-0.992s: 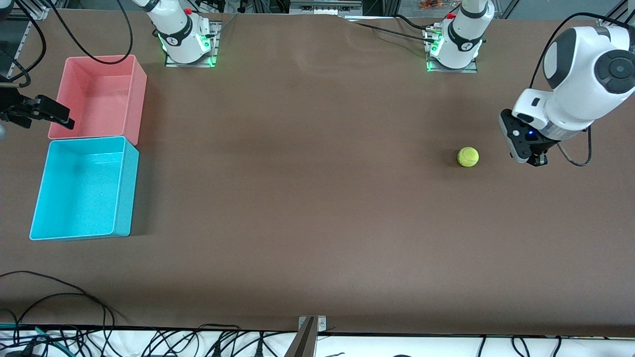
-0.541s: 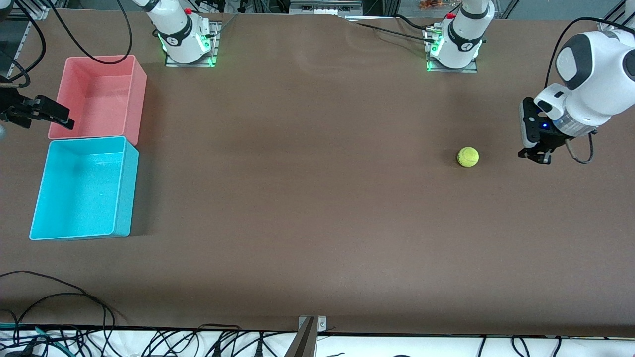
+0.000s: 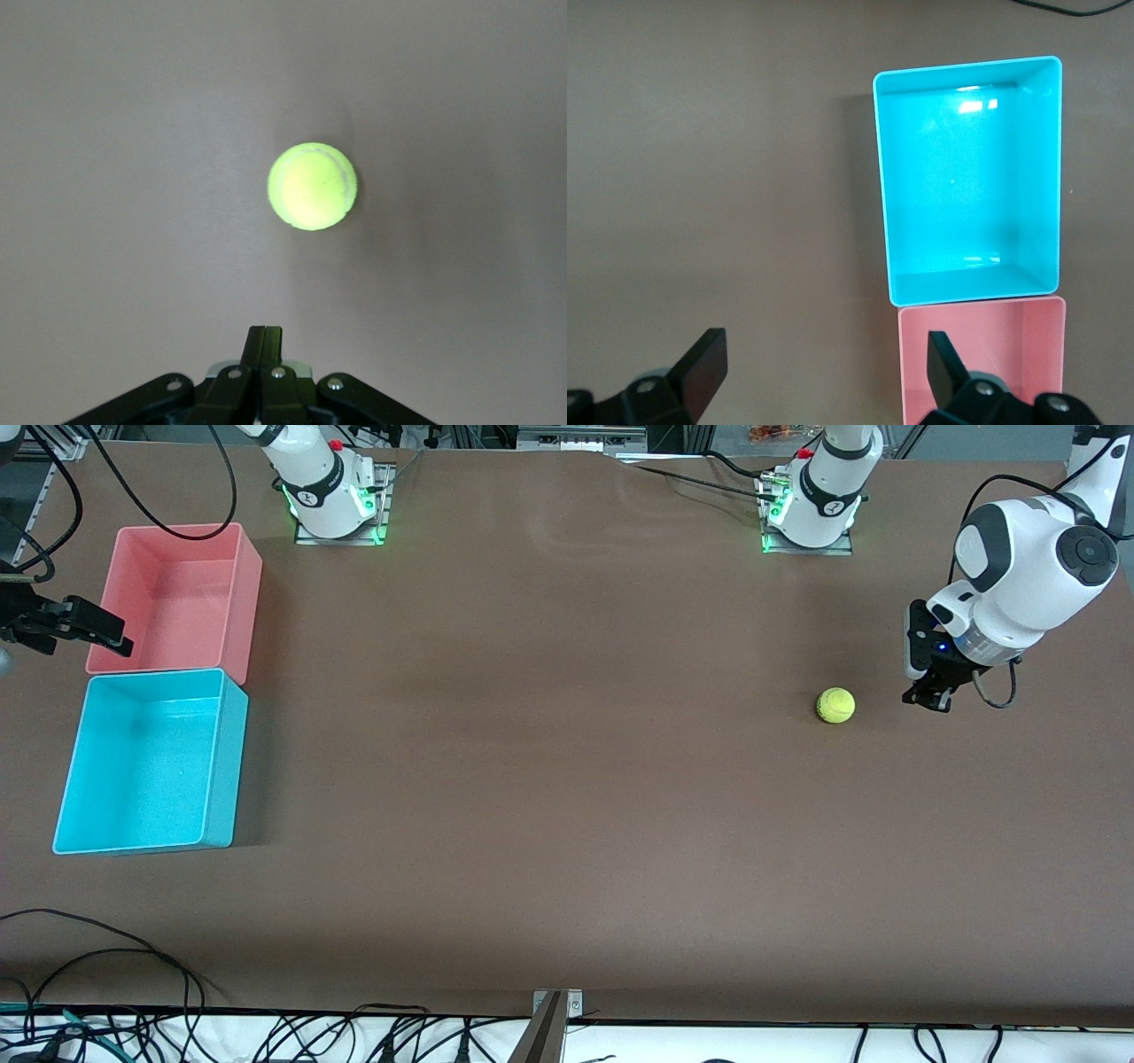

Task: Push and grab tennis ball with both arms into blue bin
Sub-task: 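Lower the left gripper beside the yellow tennis ball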

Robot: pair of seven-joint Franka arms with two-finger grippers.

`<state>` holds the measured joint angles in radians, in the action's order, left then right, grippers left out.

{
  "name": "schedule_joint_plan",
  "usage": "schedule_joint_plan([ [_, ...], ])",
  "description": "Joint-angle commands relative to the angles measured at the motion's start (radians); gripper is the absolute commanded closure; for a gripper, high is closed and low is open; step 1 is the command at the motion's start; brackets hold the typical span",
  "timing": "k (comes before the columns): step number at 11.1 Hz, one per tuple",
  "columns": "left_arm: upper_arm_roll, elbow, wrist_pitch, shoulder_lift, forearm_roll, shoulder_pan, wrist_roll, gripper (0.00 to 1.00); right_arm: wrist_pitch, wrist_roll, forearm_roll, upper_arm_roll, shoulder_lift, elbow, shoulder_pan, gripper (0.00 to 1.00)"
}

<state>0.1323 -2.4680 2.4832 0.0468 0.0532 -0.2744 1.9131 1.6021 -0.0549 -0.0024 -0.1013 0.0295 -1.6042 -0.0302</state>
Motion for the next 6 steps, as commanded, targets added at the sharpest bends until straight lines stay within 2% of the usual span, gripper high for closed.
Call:
schedule_joint_plan([
  [1, 0.006, -0.035, 0.115, -0.051, 0.046, -0.043, 0.101, 1.0, -0.002, 0.001, -0.005, 0.002, 0.003, 0.01, 0.0, 0.0],
  [3, 0.006, -0.061, 0.172, -0.077, 0.053, -0.06, 0.101, 1.0, -0.008, 0.0, -0.005, 0.002, 0.0, 0.013, 0.001, 0.0],
  [6, 0.007, -0.077, 0.287, -0.166, 0.054, -0.08, 0.1, 1.0, -0.007, 0.0, -0.004, 0.002, -0.003, 0.015, -0.001, 0.0],
])
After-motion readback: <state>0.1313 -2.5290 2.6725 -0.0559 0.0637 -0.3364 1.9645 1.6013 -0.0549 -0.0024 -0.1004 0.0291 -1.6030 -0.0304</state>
